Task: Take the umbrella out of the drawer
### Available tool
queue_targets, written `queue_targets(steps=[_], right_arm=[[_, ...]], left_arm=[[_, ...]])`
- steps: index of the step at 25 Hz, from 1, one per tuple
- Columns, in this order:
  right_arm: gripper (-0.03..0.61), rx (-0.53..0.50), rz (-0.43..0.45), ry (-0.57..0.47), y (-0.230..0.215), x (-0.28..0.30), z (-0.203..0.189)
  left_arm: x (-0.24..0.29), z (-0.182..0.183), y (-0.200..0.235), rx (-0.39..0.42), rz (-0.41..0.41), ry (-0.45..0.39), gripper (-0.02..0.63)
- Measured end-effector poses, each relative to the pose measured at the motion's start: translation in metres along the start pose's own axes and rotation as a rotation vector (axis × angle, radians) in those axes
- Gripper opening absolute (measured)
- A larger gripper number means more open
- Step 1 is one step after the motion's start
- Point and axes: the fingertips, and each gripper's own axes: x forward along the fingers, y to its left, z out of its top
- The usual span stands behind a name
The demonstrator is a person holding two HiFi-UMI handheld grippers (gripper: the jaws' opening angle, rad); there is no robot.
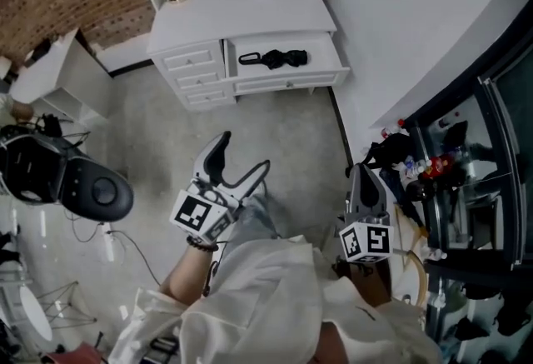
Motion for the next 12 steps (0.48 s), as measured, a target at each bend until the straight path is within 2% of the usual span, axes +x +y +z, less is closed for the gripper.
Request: queue_targets(steps=[5,12], right_arm=[[0.017,-0.002,-0.028,0.019,0.001,0.063,-0.003],[0.017,-0.006,-0.024,0.021,0.005,0.142,0.000]], left_arm=[[0.040,-0.007,0.059,-0.017,-0.011,0.033,0.394],[0.086,0.003,0.121,-0.021,-0.012,0.029,0.394]])
